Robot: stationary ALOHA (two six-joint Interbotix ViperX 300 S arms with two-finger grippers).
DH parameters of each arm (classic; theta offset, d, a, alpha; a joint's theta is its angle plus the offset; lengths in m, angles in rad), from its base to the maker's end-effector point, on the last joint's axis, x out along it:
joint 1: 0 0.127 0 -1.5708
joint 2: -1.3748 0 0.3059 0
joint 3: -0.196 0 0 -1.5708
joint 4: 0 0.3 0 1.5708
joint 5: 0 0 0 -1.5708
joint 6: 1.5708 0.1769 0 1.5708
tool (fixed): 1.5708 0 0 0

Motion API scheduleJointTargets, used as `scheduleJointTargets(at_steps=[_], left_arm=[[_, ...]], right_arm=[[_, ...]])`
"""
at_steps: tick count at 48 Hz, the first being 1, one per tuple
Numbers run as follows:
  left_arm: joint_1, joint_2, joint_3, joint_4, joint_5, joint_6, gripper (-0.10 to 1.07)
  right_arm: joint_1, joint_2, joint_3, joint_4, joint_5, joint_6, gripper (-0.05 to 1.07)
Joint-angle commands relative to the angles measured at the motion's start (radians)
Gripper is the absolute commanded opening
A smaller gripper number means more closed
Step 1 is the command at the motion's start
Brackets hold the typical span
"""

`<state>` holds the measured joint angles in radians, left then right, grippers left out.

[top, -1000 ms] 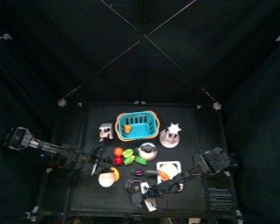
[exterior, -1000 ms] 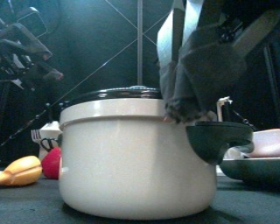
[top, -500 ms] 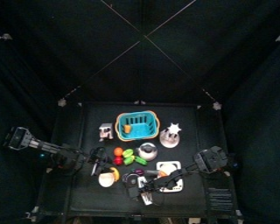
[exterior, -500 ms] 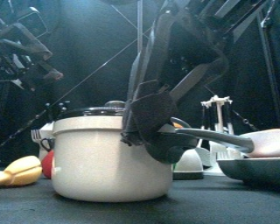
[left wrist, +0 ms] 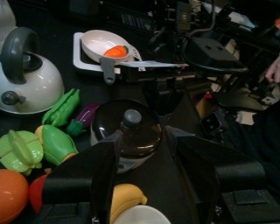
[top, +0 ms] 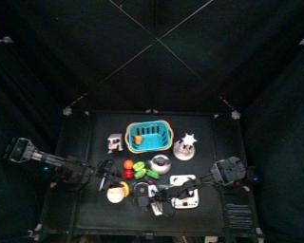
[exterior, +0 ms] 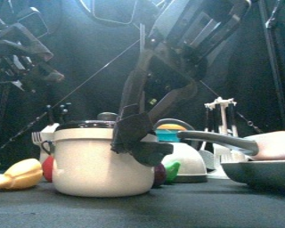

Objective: Move pot left and up

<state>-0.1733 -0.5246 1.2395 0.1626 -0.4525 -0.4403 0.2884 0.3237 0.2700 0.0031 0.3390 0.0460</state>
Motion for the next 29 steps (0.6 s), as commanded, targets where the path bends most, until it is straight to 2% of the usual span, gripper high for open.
scheduleJointTargets(at_steps=[1, 16, 29], left_arm=[[-0.002, 0.000, -0.017, -0.002, -0.005, 0.003, 0.83], [-0.002, 0.002, -0.017, -0.002, -0.005, 0.003, 0.83], [0.003, -0.003, -0.015, -0.003, -0.005, -0.002, 0.83]], right_arm=[[-0.011, -0.037, -0.006, -0.006, -0.003, 0.000, 0.52], [-0.020, -0.043, -0.005, -0.020, -0.002, 0.002, 0.52], [0.017, -0.095, 0.005, -0.021, 0.009, 0.002, 0.53]])
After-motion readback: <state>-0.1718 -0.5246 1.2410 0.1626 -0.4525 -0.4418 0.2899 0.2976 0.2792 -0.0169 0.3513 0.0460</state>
